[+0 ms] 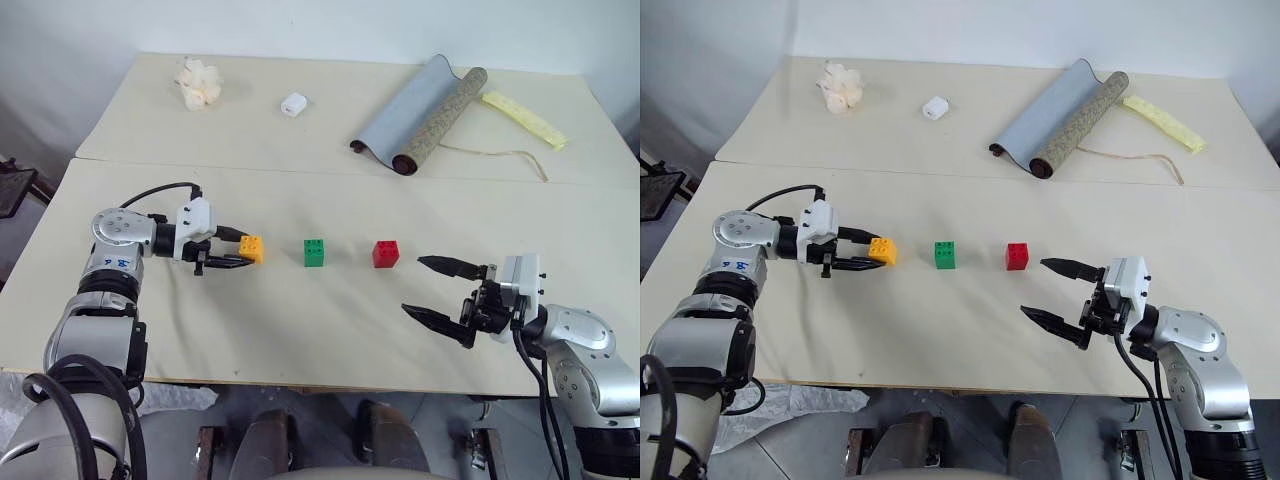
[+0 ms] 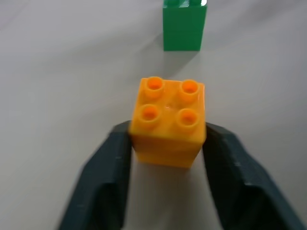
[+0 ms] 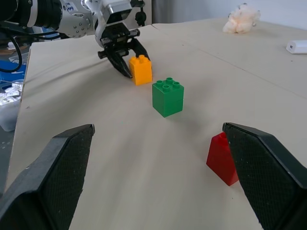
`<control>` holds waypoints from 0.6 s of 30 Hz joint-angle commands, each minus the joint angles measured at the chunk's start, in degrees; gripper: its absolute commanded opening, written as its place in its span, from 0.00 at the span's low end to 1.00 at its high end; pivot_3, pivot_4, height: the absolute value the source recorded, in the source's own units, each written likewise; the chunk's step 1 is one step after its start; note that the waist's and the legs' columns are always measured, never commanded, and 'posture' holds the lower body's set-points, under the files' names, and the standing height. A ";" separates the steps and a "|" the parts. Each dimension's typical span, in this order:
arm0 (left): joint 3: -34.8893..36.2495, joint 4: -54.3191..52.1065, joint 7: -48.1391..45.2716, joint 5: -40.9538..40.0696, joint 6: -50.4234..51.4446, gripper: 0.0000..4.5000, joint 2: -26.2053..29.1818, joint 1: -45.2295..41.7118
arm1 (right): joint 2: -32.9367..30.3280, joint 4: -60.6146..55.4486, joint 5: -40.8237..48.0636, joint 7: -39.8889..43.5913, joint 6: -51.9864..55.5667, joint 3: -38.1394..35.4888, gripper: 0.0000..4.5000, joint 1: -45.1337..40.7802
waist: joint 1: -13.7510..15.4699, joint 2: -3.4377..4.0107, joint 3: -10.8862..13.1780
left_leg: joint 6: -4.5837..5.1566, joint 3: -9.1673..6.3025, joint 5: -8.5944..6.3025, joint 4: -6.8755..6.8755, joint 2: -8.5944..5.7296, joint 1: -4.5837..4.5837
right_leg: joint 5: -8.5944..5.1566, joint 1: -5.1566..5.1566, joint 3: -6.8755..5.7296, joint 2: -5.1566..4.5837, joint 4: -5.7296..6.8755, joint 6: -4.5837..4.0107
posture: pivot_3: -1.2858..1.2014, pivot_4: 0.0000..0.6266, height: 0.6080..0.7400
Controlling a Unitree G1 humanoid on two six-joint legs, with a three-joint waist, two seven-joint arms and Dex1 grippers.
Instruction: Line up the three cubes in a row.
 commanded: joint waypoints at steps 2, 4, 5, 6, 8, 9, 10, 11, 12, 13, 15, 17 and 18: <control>3.08 -0.66 -2.00 -1.93 0.71 0.88 2.54 -0.78 | -0.62 -1.50 1.20 0.32 -0.64 -1.44 1.00 0.45 | -0.21 0.00 0.00 | 0.00 0.00 0.00 -0.02 0.01 0.00 | 0.00 -0.02 -0.01 0.00 0.00 0.00 | 0.52 0.24 1.00; 4.78 -2.00 -3.98 -3.71 1.48 0.99 3.50 0.23 | -0.41 -0.63 1.32 0.81 -1.19 -1.58 1.00 0.22 | -0.43 0.00 0.00 | 0.00 0.01 0.00 -0.02 0.02 0.00 | 0.00 -0.02 -0.01 0.00 0.00 0.00 | 0.52 0.24 1.00; 6.33 -3.91 -5.67 -5.70 2.64 0.99 4.28 1.50 | -0.21 0.32 1.36 1.48 -2.10 -1.82 1.00 -0.11 | -0.48 0.00 0.00 | 0.00 0.02 0.00 -0.02 0.03 0.01 | 0.00 -0.03 -0.01 0.01 0.00 0.00 | 0.52 0.24 1.00; 7.71 -6.45 -7.47 -7.81 4.44 0.99 5.00 3.10 | -0.07 1.43 1.59 2.55 -3.16 -2.18 1.00 -0.50 | -0.53 0.00 0.00 | 0.00 0.04 0.00 -0.02 0.04 0.03 | 0.00 -0.03 -0.01 0.01 0.01 0.00 | 0.52 0.24 1.00; 9.86 -14.16 -9.34 -12.28 9.22 0.99 6.55 7.90 | 0.30 3.57 3.66 5.27 -4.43 -3.31 1.00 -1.43 | -0.63 0.00 0.00 | 0.00 0.05 0.00 -0.03 0.09 0.06 | 0.00 -0.03 -0.01 0.01 0.02 0.00 | 0.52 0.24 1.00; 10.81 -18.90 -9.14 -14.37 11.78 0.99 7.21 10.89 | 0.21 4.67 4.50 6.33 -4.63 -3.79 1.00 -1.91 | -0.74 0.01 0.00 | 0.00 0.06 0.00 -0.02 0.11 0.07 | 0.00 -0.03 -0.01 0.01 0.02 -0.01 | 0.52 0.24 1.00; 11.86 -23.71 -8.01 -16.39 14.27 0.99 7.82 14.07 | -0.13 5.79 5.34 7.76 -4.53 -4.05 1.00 -2.49 | -0.75 0.01 0.00 | 0.00 0.07 0.00 -0.02 0.12 0.08 | 0.00 -0.03 -0.01 0.01 0.02 -0.01 | 0.52 0.24 1.00; 12.48 -27.24 -6.92 -17.74 16.15 0.99 8.20 16.33 | -0.34 6.66 5.71 8.77 -4.48 -4.17 1.00 -2.96 | -0.77 0.01 0.00 | 0.00 0.05 0.00 -0.02 0.13 0.06 | 0.00 -0.03 -0.03 0.01 0.04 -0.01 | 0.52 0.24 1.00; 14.32 -32.58 -5.15 -19.80 18.37 0.99 9.14 21.14 | -0.57 8.68 6.27 11.07 -4.80 -4.11 1.00 -4.64 | -0.67 0.01 0.00 | -0.01 0.05 0.00 0.00 0.16 0.07 | 0.00 -0.03 -0.04 0.01 0.03 -0.01 | 0.52 0.24 1.00; 16.57 -37.40 -3.59 -22.25 20.93 0.99 9.73 25.70 | -0.73 10.82 6.66 13.16 -5.02 -3.98 1.00 -6.56 | -0.65 0.01 0.00 | -0.01 0.04 0.00 0.02 0.16 0.07 | -0.01 -0.02 -0.05 0.01 0.06 -0.01 | 0.52 0.24 1.00; 19.81 -44.61 -1.26 -25.28 24.46 0.99 10.55 32.93 | -0.92 14.16 6.96 16.32 -5.19 -3.51 1.00 -9.70 | -1.41 0.04 0.02 | -0.01 0.04 -0.01 0.03 0.18 0.11 | 0.00 -0.02 0.02 0.00 0.06 -0.03 | 0.52 0.24 1.00; 21.77 -48.41 2.10 -25.25 24.59 0.99 10.61 37.34 | -1.35 16.56 6.89 18.45 -4.08 -2.83 1.00 -11.97 | -1.42 0.05 0.03 | -0.04 -0.08 -0.02 0.02 0.23 0.11 | -0.02 -0.02 -0.04 0.01 0.09 -0.08 | 0.52 0.24 1.00; 22.22 -49.44 3.25 -25.06 25.25 0.99 10.82 38.74 | -1.62 17.67 6.63 19.64 -3.80 -2.41 1.00 -13.00 | -1.23 0.05 0.03 | -0.07 -0.10 -0.02 0.03 0.24 0.09 | -0.03 -0.01 -0.12 0.01 0.12 -0.11 | 0.52 0.24 1.00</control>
